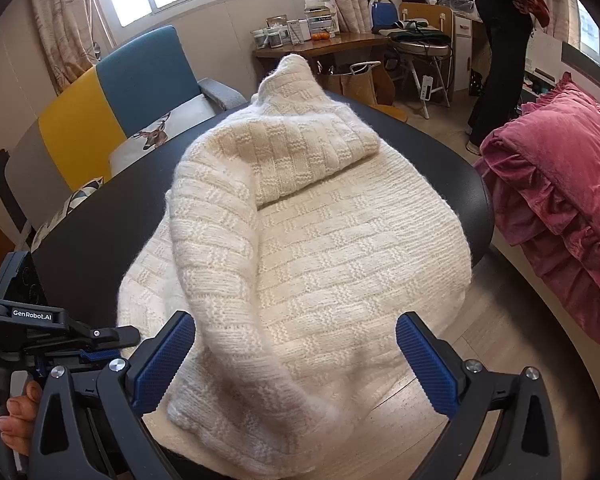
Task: Fold clothes
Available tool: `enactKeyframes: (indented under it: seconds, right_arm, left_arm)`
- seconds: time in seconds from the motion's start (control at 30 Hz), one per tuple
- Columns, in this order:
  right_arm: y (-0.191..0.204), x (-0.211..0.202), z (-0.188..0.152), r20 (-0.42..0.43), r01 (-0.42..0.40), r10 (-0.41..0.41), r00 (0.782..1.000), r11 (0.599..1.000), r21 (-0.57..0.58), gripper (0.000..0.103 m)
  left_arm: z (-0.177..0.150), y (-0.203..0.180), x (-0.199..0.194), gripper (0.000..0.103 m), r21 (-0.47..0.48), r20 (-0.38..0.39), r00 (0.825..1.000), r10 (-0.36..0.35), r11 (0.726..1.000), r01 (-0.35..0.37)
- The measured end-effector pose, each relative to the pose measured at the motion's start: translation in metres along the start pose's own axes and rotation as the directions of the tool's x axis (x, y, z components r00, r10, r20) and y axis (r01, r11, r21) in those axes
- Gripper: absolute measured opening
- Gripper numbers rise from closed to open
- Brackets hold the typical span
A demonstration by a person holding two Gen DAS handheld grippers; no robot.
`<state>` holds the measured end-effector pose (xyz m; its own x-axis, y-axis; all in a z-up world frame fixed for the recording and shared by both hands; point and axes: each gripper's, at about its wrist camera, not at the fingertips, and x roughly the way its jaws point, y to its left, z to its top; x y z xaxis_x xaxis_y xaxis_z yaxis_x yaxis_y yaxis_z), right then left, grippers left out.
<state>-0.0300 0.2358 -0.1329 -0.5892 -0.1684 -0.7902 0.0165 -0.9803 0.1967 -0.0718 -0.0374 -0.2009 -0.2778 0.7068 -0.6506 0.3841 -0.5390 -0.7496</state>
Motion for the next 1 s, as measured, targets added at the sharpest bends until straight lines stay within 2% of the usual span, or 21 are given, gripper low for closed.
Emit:
enactKeyframes:
  seconds: [0.13, 0.27, 0.4, 0.57, 0.6, 0.67, 0.77, 0.83, 0.87, 0.97, 1.0]
  right_arm:
    - [0.001, 0.000, 0.002, -0.004, 0.013, -0.013, 1.000, 1.000, -0.007, 0.103]
    - [0.003, -0.002, 0.008, 0.001, 0.007, -0.007, 1.000, 1.000, -0.012, 0.103]
    - [0.005, -0.004, 0.013, 0.006, 0.000, 0.000, 1.000, 1.000, -0.017, 0.103]
    - [0.015, -0.002, 0.020, -0.005, -0.041, 0.041, 0.999, 0.998, -0.052, 0.103]
    - [0.019, 0.000, 0.021, -0.018, -0.052, 0.051, 0.999, 0.997, -0.065, 0.103]
    - [0.029, 0.010, 0.023, -0.070, -0.083, 0.076, 0.995, 0.991, -0.103, 0.103]
    - [0.052, 0.029, 0.018, -0.142, -0.099, 0.072, 0.987, 0.976, -0.195, 0.102]
    - [0.068, 0.042, 0.014, -0.189, -0.112, 0.064, 0.980, 0.960, -0.255, 0.102]
    - [0.076, 0.048, 0.012, -0.213, -0.120, 0.060, 0.975, 0.951, -0.285, 0.102]
    - [0.095, 0.061, 0.007, -0.250, -0.136, 0.049, 0.967, 0.929, -0.345, 0.102]
    - [0.100, 0.064, 0.005, -0.252, -0.132, 0.040, 0.967, 0.924, -0.359, 0.102]
  left_arm:
    - [0.000, 0.001, -0.019, 0.008, -0.011, 0.074, 0.997, -0.025, 1.000, 0.026]
    - [0.009, -0.009, -0.068, 0.008, 0.018, 0.201, 0.977, -0.068, 0.998, 0.066]
    - [0.021, -0.019, -0.125, 0.008, 0.066, 0.322, 0.941, -0.102, 0.994, 0.085]
    - [0.034, -0.020, -0.186, 0.004, 0.092, 0.440, 0.893, -0.095, 0.994, 0.061]
    - [0.040, -0.018, -0.197, 0.000, 0.095, 0.460, 0.883, -0.092, 0.994, 0.054]
    - [0.047, -0.012, -0.222, 0.000, 0.095, 0.504, 0.859, -0.084, 0.995, 0.041]
    - [0.054, -0.002, -0.243, 0.000, 0.084, 0.537, 0.841, -0.069, 0.996, 0.028]
    - [0.053, 0.004, -0.251, 0.000, 0.078, 0.564, 0.826, 0.010, 0.995, -0.065]
    - [0.054, 0.004, -0.250, 0.000, 0.083, 0.554, 0.831, 0.039, 0.991, -0.101]
    - [0.054, 0.015, -0.239, 0.001, 0.089, 0.482, 0.871, 0.095, 0.984, -0.156]
    - [0.051, 0.021, -0.230, 0.007, 0.092, 0.452, 0.884, 0.119, 0.979, -0.179]
